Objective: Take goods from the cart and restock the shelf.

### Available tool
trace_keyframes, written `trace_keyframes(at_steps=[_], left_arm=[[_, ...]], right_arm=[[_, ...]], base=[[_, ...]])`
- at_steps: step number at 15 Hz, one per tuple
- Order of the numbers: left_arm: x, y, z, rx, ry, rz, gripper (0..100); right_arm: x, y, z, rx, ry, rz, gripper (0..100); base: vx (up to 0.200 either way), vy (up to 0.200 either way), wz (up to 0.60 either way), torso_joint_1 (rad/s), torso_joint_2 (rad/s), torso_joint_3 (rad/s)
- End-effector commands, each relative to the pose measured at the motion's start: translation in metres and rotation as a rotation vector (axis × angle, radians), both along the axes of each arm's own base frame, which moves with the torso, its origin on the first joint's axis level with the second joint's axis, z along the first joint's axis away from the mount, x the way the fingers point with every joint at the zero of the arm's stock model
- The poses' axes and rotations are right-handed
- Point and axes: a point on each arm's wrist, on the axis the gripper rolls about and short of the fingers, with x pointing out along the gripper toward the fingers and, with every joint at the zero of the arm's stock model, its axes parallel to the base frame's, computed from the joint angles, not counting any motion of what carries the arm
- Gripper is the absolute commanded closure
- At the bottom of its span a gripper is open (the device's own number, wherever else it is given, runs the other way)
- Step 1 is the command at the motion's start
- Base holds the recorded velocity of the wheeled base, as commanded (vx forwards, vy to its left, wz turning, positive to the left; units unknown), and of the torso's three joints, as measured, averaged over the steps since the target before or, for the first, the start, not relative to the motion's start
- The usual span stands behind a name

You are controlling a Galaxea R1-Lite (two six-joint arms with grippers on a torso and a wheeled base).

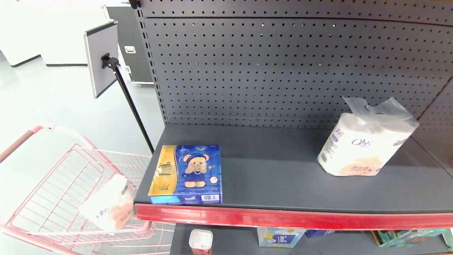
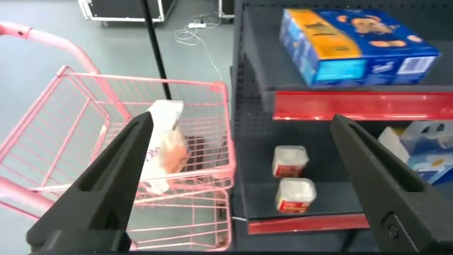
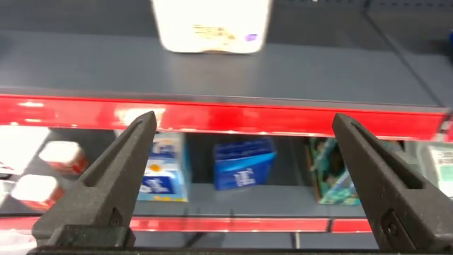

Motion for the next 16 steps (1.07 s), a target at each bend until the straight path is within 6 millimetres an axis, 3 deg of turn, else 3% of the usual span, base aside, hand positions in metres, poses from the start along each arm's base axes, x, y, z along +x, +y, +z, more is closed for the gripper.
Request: trace_keyframes(at_steps=[1, 16], left_arm=[[0.0001, 0.0000, 0.0000, 0.000, 0.001, 0.000, 0], [0.0001, 0.0000, 0.0000, 0.000, 0.001, 0.000, 0]], right_arm=[[0.0000, 0.0000, 0.0000, 0.000, 0.000, 0.000, 0], [0.0000, 0.0000, 0.0000, -0.002, 0.000, 0.000, 0]], base=[[0.000, 0.200, 0.00, 0.002, 0.00, 0.002], [0.000, 0.200, 0.00, 0.002, 0.00, 0.002]])
